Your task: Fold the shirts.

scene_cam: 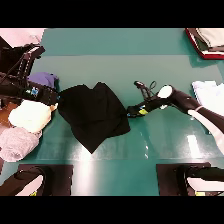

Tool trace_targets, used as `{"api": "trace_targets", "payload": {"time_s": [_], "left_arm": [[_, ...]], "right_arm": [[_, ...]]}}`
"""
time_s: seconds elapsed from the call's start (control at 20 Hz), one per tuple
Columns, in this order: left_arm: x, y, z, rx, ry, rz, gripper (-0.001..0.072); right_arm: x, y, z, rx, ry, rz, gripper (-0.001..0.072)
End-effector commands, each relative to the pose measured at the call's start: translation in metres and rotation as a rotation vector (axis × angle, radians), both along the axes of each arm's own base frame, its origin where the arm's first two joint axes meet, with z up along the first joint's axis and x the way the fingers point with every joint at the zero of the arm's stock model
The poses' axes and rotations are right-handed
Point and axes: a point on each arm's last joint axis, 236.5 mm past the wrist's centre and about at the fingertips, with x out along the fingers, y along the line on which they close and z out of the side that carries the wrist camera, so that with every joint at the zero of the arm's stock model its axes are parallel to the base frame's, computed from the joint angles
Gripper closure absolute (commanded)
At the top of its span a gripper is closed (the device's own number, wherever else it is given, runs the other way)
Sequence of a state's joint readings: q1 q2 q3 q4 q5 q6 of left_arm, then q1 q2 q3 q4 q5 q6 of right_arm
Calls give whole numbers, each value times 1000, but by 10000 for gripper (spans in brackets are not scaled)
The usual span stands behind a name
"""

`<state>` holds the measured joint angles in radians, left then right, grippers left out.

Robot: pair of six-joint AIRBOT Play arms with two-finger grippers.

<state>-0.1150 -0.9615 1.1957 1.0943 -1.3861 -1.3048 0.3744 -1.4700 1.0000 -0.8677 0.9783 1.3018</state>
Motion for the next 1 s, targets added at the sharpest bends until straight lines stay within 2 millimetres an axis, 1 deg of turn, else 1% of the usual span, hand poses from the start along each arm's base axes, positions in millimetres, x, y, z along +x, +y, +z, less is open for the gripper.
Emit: {"api": "trace_targets", "payload": {"time_s": [0.0,0.1,0.15,0.2,0.25,0.3,0.35,0.4,0.45,0.5,0.6,0.65,0.7,0.75,0.8,0.9,0.95], "left_arm": [[-3,1,-1,3,12,0,683],[-3,1,-1,4,12,-1,683],[-3,1,-1,5,14,-1,683],[-3,2,-1,11,12,0,683],[-1,6,1,26,0,6,683],[4,11,8,47,-27,15,683],[10,15,20,59,-68,28,683],[17,19,40,69,-124,50,683],[24,22,64,71,-192,63,683],[29,23,95,65,-274,72,683],[31,23,157,41,-433,83,683],[27,23,186,30,-502,86,683],[21,24,214,19,-573,88,683],[14,25,238,10,-634,90,683],[5,25,262,-2,-693,89,683],[-14,23,298,-31,-782,79,683],[-25,19,313,-58,-814,70,683]], "right_arm": [[10,23,-16,-7,-23,24,347],[19,22,-13,-11,-43,24,692],[23,18,-9,-24,-62,34,688],[28,10,-2,-43,-88,44,689],[33,1,8,-61,-117,54,689],[40,-13,24,-85,-155,62,689],[48,-28,43,-114,-202,68,690],[59,-46,69,-145,-264,65,690],[68,-64,98,-174,-326,48,690],[78,-82,131,-196,-394,6,690],[93,-116,213,-210,-576,-94,690],[94,-128,257,-194,-672,-139,690],[90,-139,302,-179,-772,-185,690],[82,-149,344,-168,-866,-219,690],[69,-157,386,-156,-963,-251,690],[36,-172,456,-140,-1132,-305,690],[18,-179,485,-137,-1204,-330,691]]}}
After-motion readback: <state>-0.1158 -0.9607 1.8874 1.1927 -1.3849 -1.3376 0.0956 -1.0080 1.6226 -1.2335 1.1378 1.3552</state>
